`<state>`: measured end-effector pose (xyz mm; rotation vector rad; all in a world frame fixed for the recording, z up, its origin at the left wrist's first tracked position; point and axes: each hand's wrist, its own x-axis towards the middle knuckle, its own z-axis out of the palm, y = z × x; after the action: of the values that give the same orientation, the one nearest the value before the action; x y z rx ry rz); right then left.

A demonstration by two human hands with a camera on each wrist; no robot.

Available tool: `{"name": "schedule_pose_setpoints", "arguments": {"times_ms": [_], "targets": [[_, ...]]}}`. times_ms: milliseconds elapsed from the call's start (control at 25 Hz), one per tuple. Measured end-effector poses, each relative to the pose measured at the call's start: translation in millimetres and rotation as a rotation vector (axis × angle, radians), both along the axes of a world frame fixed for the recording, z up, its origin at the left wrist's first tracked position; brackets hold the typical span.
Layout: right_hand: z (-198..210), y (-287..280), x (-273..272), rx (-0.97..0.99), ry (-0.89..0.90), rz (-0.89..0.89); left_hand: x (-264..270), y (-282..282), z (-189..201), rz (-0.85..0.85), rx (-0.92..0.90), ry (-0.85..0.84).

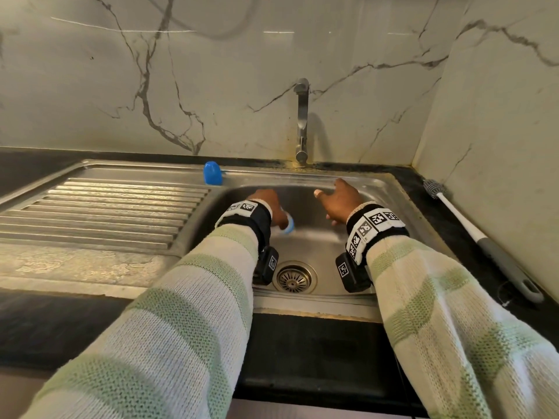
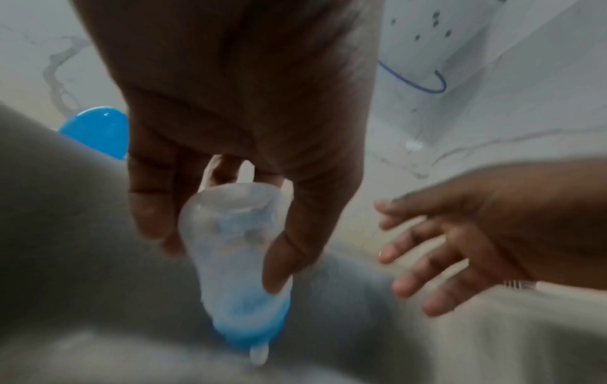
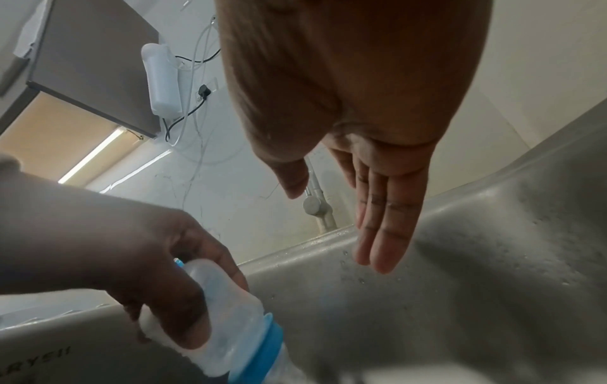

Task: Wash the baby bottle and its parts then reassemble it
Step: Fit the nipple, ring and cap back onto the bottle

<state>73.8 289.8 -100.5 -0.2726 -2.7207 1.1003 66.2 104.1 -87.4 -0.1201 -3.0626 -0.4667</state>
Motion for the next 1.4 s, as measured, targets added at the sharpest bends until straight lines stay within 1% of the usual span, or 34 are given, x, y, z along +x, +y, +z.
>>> {"name": "schedule_pose_setpoints", "arguments": {"times_ms": [40, 120, 240, 320, 360, 440, 520, 560, 600, 640, 680, 760, 840, 920, 1000, 1040, 1080, 1160, 1240, 1320, 1400], "targets": [[0.3, -0.3, 0.7, 0.010, -0.007, 0.008, 0.8, 0.9, -2.1, 0.018, 0.015, -0.001], [0.5, -1.0, 1.4, 0.027, -0.024, 0.027, -0.3, -0.8, -3.6, 0.054, 0.113, 0.084], [2.1, 0.1, 3.0, 0.056, -0.071, 0.047, -0.7, -0.8, -1.0, 0.075, 0.174, 0.091], [3.7, -3.5, 5.7, -0.021, -0.117, 0.085, -4.3, -1.3, 0.0, 0.070, 0.280, 0.128], [3.6, -6.4, 6.3, -0.078, -0.132, 0.109, -6.1, 0.8, 0.3, 0.023, 0.321, 0.120], [6.3, -11.0, 9.2, -0.144, -0.126, 0.142, -4.6, 8.0, 1.5, -0.139, 0.367, 0.022], [9.2, -11.5, 12.9, -0.120, -0.093, 0.134, 2.4, 15.3, 0.3, -0.264, 0.459, -0.136], [10.4, -9.3, 14.2, -0.096, -0.062, 0.122, 5.2, 17.4, 0.1, -0.303, 0.513, -0.189], [10.8, -6.2, 13.9, -0.074, -0.024, 0.113, 6.7, 17.4, 1.6, -0.325, 0.539, -0.192], [10.4, -3.2, 13.5, -0.059, 0.009, 0.111, 5.5, 17.0, 3.7, -0.316, 0.524, -0.149], [9.5, -2.1, 13.7, -0.044, 0.022, 0.120, 3.2, 13.9, 7.4, -0.278, 0.481, -0.064], [6.0, -5.1, 15.3, 0.029, 0.003, 0.167, -3.3, 2.9, 17.7, -0.103, 0.399, 0.122], [2.3, -7.0, 16.5, 0.066, -0.047, 0.228, -11.2, -15.5, 38.0, 0.071, 0.312, 0.263], [0.7, -9.2, 16.7, 0.042, -0.071, 0.269, -27.0, -42.8, 57.0, 0.197, 0.145, 0.308], [-0.3, -12.8, 14.1, 0.032, -0.066, 0.293, -54.7, -80.5, 65.6, 0.275, -0.009, 0.240], [-0.8, -14.0, 12.1, 0.026, -0.059, 0.295, -73.7, -98.2, 64.1, 0.294, -0.088, 0.165], [-1.7, -14.0, 10.7, 0.019, -0.054, 0.296, -94.1, -113.9, 59.2, 0.275, -0.149, 0.086], [-2.7, -15.2, 9.7, 0.023, -0.049, 0.306, -112.1, -129.6, 53.6, 0.196, -0.259, -0.044], [-2.0, -15.0, 8.5, 0.030, -0.051, 0.310, -116.5, -130.9, 51.6, 0.162, -0.245, -0.071], [-0.1, -15.6, 8.9, 0.031, -0.048, 0.308, -114.9, -129.0, 51.3, 0.163, -0.249, -0.028], [1.3, -16.3, 10.8, 0.046, -0.039, 0.319, -110.8, -126.4, 49.3, 0.159, -0.244, -0.031]]}}
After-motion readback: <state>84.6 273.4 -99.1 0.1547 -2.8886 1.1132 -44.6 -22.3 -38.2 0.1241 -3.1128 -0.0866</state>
